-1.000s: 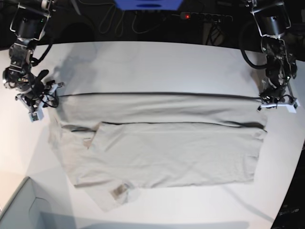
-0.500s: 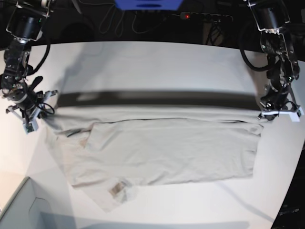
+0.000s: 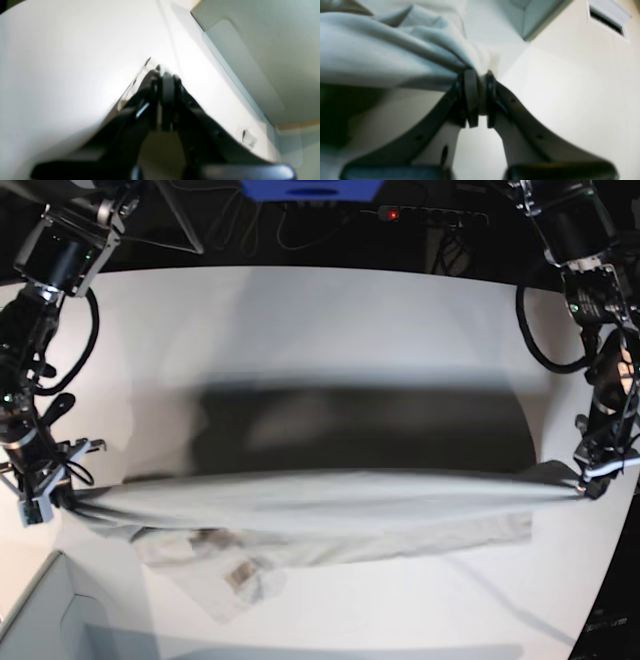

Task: Layout the t-shirt on the table in an organized manner, then fold the t-shirt properly
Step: 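Lift the folded edge with both grippers and pull it back across the table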

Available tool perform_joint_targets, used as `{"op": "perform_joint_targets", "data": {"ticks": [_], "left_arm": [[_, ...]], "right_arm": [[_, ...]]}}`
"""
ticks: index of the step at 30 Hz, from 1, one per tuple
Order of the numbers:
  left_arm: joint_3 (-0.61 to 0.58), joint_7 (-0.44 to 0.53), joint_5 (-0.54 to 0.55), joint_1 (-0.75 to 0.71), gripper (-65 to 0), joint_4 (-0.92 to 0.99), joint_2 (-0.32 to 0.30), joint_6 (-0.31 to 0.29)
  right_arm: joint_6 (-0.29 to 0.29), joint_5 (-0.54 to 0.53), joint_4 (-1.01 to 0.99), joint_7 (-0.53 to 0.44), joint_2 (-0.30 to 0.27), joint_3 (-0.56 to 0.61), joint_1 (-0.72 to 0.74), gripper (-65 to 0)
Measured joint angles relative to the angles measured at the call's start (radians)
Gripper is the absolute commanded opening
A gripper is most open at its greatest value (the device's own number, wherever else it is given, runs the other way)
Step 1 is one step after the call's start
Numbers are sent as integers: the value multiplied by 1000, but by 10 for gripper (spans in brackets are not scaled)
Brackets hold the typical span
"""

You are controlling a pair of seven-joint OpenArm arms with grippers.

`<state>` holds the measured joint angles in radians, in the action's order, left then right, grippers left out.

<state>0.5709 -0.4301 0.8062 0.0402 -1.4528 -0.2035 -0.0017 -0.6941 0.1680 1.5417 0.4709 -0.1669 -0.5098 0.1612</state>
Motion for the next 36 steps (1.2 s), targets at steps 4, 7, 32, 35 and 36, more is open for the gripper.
{"op": "perform_joint_targets", "data": {"ticks": [4,7,32,35,36], "left_arm": [[3,11,6,-37,-649,-5,-9,-2],[3,7,6,-97,-649,3,-4,0],[55,15,7,-380,-649,96,43,1],[97,15,0,-378,-649,98,64,2],[97,14,-1,-378,-649,98,64,2]], "right_arm": [[0,-1,23,-9,18,6,-80,-650],[-1,8,11,4,20,3,-148,-650],[1,0,-8,-26,26,19,-460,-650],[-1,1,-5,-27,29,20,-512,-650],[-1,4,-7,-45,30,19,-535,-650]]}}
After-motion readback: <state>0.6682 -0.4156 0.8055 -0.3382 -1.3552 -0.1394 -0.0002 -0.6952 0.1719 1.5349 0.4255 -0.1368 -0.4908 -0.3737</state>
